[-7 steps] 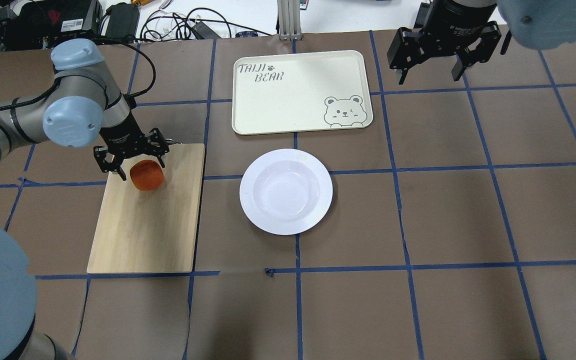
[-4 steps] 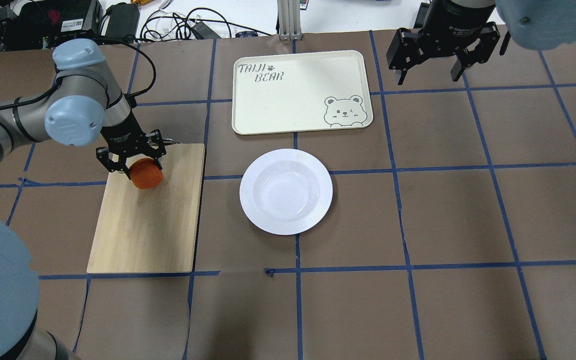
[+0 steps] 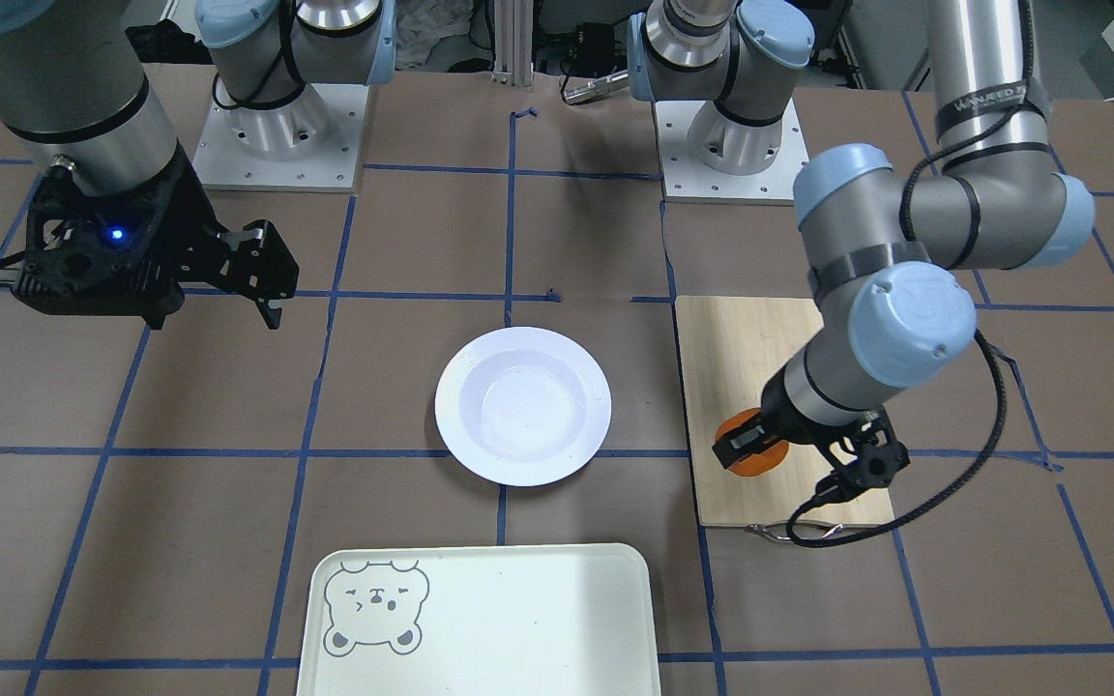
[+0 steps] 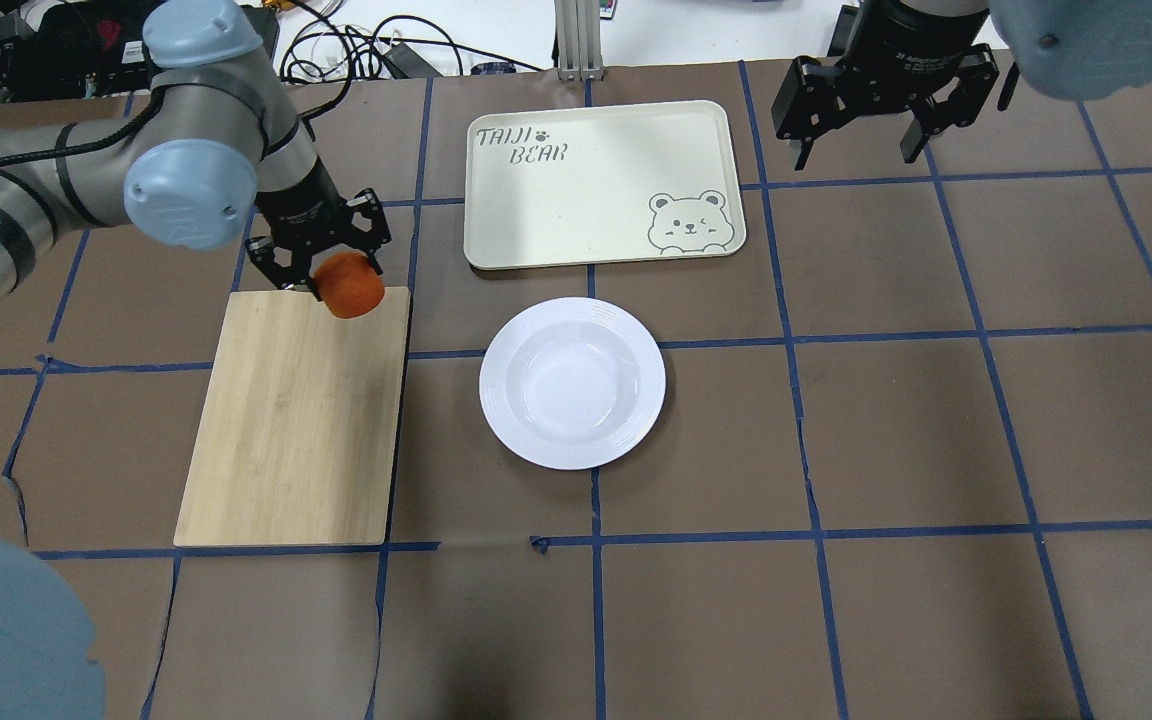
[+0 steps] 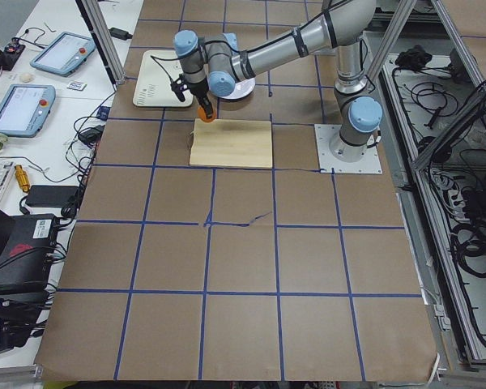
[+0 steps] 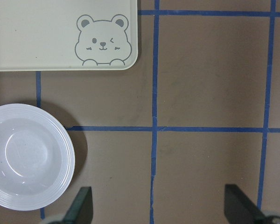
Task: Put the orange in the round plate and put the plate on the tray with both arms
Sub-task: 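Lift the orange with the left gripper and lower it onto the white plate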
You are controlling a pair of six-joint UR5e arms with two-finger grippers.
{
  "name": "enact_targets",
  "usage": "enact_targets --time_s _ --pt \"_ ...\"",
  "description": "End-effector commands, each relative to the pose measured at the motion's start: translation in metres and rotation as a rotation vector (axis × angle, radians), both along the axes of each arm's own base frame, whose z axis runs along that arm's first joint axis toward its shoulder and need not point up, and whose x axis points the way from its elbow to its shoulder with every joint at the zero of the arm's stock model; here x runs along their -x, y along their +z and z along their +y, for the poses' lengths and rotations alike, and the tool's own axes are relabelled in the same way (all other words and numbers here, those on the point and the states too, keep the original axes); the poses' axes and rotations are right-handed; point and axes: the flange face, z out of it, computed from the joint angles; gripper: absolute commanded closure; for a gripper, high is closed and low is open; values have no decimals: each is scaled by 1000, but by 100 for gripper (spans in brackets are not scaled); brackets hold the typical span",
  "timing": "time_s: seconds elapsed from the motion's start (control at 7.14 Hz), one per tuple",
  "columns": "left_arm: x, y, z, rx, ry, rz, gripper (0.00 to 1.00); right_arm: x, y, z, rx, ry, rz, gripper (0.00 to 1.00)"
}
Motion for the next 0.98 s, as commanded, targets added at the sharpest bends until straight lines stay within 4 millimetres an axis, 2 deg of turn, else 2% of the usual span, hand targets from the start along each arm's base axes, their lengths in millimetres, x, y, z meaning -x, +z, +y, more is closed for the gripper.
enact_targets --time_s 0.0,0.14,0.28,0.42,0.56,0.7,0.84 --pt "107 -6 27 -13 6 42 100 0 0 0 -1 -1 0 0" --pt "143 -17 45 -49 -4 72 100 0 -1 0 -2 -1 0 0" --pt "166 -20 58 -65 29 79 100 1 0 0 -1 -1 2 0" --pt "180 -30 67 -92 42 90 70 1 -1 0 -2 -1 2 0" --pt "188 -36 75 -112 58 98 55 -3 1 2 1 4 0 0" --pt "191 -40 79 -115 64 94 22 -3 -1 1 -2 2 0 0" --pt "193 -37 75 -78 63 106 5 -1 -1 0 -2 1 1 0"
